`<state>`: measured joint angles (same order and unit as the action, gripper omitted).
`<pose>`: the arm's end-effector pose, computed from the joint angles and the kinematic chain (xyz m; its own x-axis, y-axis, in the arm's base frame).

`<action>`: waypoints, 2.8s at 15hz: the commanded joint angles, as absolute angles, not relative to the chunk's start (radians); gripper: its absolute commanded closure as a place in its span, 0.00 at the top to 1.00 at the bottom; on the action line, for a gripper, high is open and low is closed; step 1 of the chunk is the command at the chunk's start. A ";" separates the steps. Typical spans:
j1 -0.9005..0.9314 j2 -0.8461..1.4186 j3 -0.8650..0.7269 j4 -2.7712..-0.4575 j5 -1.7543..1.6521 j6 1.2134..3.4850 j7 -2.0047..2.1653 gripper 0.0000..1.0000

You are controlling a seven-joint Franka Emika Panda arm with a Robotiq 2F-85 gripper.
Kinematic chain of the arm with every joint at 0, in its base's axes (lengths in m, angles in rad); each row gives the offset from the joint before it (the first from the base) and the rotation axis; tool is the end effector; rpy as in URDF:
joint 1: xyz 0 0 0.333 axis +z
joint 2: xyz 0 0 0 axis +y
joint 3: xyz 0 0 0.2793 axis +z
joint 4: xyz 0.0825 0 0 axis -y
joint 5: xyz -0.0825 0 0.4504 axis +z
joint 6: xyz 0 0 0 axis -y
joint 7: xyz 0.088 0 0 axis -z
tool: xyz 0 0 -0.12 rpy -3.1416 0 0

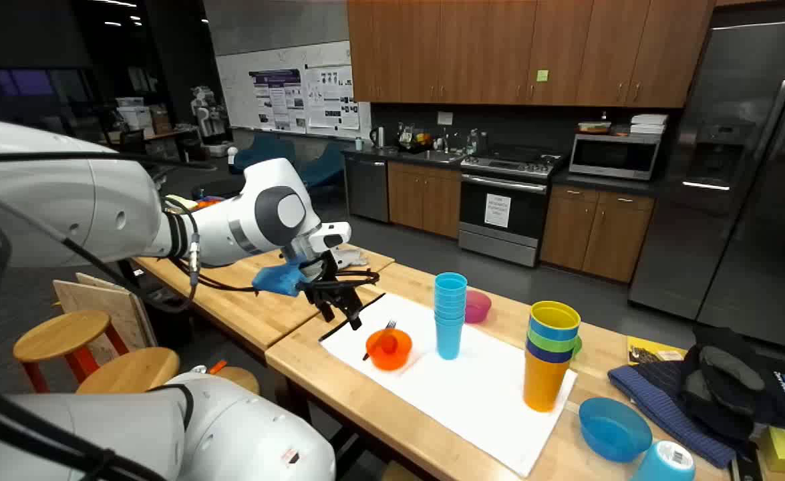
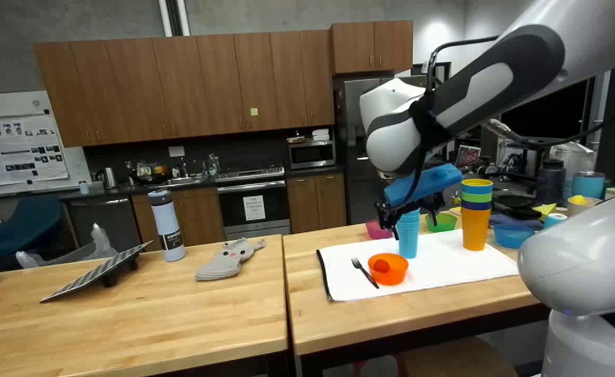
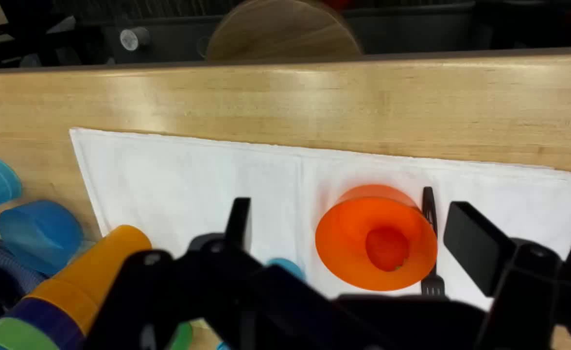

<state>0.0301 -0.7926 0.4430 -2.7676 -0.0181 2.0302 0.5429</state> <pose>0.3754 0.1424 0.3508 0.9735 -0.1559 0.1672 -0.1977 -0.9413 0.2737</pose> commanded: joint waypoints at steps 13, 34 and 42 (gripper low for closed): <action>0.051 -0.786 0.423 -2.766 -0.036 2.028 0.557 1.00; -0.116 -1.093 -0.079 -2.784 -0.415 2.071 0.009 1.00; -0.210 -1.094 -0.474 -2.765 -0.368 2.128 -0.404 1.00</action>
